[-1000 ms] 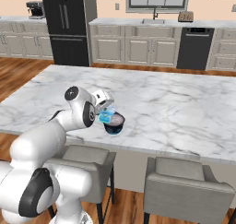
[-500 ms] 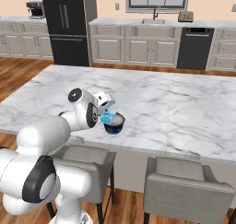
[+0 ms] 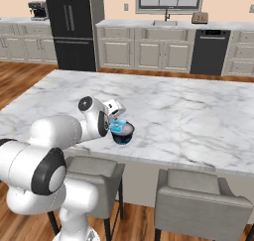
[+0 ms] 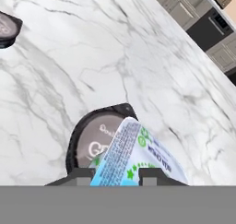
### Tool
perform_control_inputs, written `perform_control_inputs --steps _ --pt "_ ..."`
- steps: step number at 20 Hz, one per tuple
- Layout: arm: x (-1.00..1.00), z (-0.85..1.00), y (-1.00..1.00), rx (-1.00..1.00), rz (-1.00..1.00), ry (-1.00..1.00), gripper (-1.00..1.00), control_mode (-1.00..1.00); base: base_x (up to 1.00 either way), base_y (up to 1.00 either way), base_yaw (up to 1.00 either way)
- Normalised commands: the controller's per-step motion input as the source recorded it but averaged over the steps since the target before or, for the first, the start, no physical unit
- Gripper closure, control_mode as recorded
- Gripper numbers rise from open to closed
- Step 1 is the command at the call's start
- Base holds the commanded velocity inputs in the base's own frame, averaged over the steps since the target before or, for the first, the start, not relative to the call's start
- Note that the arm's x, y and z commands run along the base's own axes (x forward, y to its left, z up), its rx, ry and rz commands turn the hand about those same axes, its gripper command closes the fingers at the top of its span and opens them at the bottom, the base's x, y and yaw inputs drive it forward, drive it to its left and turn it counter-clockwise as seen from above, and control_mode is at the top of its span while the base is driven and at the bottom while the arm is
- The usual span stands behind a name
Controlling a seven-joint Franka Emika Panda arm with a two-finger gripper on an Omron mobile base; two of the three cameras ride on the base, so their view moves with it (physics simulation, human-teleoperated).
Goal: Stack the yogurt containers by placing the smaller containers on top of the larger containers.
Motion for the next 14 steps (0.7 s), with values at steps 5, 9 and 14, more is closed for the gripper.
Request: perform_control_inputs --steps 5,9,14 --pt "0.21 -0.13 0.00 0.00 0.02 0.00 1.00 -1.00 0.00 0.00 0.00" --pt "0.25 -0.14 0.00 0.00 0.03 0.00 1.00 -1.00 0.00 0.00 0.00" --pt "0.27 -0.17 0.00 0.00 0.03 0.00 1.00 -1.00 0.00 0.00 0.00"
